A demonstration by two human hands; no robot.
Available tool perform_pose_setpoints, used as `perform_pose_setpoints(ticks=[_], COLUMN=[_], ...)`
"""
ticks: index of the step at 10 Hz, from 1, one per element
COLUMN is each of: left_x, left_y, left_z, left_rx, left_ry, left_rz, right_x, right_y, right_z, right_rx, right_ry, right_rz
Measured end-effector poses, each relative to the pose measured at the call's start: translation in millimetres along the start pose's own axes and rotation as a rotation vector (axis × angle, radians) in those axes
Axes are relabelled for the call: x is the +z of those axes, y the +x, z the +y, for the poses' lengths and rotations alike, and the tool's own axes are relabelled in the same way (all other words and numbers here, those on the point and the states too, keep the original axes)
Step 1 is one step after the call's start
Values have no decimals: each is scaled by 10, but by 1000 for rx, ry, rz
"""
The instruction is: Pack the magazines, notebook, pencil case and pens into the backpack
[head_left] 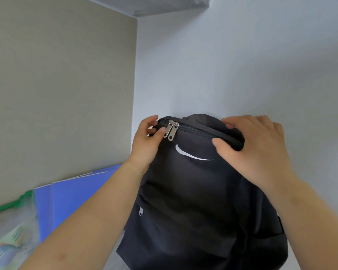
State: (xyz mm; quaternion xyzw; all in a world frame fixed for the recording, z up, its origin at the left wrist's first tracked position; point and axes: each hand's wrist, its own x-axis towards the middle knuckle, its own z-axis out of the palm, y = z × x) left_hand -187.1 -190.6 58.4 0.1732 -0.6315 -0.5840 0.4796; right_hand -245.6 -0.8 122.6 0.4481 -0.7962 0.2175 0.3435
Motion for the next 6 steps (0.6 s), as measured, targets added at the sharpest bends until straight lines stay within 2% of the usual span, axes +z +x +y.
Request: perform_pose_setpoints(ticks=[1, 2, 4, 5, 6], left_x=[-1, -20, 86, 74, -30], left_y=[96, 230, 413, 282, 125], left_z=[42, 66, 114, 98, 65], left_rx=[75, 39, 107, 47, 18], left_ry=[118, 62, 157, 83, 53], left_rz=[-53, -102, -136, -119, 11], right_x=[52, 114, 172, 132, 52], right_y=[72, 159, 201, 113, -21], right_z=[-106, -87, -13, -38, -21], right_rx=[-31, -41, 14, 8, 11], right_ry=[-86, -136, -88, 1, 101], right_rz=[-64, -59, 7, -37, -53])
